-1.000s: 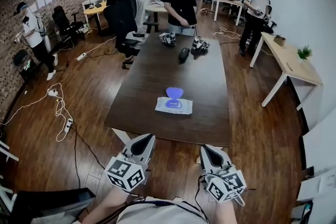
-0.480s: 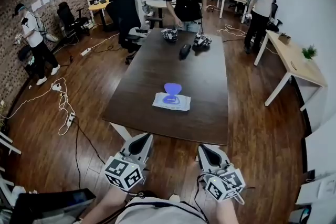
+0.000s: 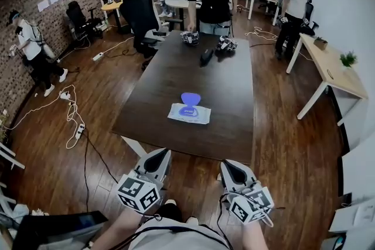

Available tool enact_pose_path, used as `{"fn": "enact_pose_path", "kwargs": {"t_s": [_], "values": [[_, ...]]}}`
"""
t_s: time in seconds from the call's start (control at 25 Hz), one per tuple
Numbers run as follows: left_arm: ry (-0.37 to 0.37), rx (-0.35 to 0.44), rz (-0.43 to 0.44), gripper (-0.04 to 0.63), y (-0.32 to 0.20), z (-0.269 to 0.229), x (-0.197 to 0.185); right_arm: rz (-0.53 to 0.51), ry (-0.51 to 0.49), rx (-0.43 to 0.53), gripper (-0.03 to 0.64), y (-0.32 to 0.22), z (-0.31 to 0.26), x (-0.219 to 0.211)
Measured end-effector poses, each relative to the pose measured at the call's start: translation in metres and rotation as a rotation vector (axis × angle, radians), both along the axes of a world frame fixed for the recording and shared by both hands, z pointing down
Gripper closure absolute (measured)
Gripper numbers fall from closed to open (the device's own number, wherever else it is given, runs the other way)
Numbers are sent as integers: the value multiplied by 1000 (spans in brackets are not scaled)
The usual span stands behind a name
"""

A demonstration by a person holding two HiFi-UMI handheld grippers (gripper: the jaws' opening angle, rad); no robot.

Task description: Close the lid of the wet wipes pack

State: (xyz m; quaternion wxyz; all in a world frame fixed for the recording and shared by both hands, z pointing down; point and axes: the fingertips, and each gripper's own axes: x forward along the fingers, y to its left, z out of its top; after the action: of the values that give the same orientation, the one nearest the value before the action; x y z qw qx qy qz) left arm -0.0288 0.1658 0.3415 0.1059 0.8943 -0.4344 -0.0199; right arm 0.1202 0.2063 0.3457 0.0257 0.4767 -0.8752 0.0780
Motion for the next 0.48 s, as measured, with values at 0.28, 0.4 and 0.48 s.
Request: {"fn": "enact_pose_path", "kwargs": {"t_s": [0.28, 0.4, 0.48], "values": [[-10, 23, -11, 594, -30, -4, -1, 6, 11, 13, 614, -30, -1, -2], [-12, 27, -6, 594, -46, -3, -4, 13, 8, 13, 614, -43, 0, -6], [-11, 24, -1, 594, -56, -1, -6, 15, 9, 8, 614, -53, 1, -9]]}}
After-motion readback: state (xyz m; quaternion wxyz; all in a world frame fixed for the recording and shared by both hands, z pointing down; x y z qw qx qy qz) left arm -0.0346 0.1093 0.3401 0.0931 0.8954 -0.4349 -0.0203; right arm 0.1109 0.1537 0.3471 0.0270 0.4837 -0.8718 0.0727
